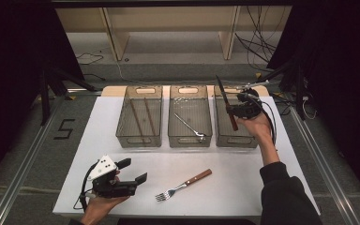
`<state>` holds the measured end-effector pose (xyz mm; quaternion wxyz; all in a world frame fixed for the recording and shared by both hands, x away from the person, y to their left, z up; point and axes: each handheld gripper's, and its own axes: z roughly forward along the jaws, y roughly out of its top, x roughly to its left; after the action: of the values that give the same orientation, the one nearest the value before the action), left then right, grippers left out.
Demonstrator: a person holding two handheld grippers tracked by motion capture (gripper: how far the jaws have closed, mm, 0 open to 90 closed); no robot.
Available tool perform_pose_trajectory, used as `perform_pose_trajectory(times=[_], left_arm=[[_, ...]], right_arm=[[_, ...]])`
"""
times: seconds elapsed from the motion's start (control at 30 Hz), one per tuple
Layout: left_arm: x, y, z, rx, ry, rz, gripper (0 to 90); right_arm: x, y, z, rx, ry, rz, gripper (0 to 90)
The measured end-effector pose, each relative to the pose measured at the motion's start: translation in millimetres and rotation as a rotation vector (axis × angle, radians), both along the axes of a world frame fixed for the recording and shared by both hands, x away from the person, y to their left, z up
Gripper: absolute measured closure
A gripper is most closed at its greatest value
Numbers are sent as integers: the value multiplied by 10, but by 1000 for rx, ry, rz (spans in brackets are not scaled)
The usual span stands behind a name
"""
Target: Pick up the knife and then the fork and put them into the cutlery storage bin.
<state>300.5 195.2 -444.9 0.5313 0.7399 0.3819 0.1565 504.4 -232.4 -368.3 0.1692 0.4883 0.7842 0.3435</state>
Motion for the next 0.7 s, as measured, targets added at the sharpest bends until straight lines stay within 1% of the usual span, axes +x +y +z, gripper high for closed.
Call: perform_pose_trajectory(times=[0.1, 0.3, 0.37, 0.5, 0.7], left_arm=[[-1, 1, 1, 0, -1, 0, 155], [-2, -3, 1, 1, 2, -1, 155], [-1, 0, 2, 2, -1, -1, 155], [-4, 0, 4, 1, -4, -1, 156], [-5, -5, 2, 5, 1, -5, 155]], right_arm=[[11, -15, -54, 22, 25, -26, 775], [24, -16, -150, 47, 45, -62, 775], [24, -8, -177, 51, 55, -73, 775], [17, 0, -229, 44, 65, -76, 774], [5, -12, -271, 40, 78, -94, 774]])
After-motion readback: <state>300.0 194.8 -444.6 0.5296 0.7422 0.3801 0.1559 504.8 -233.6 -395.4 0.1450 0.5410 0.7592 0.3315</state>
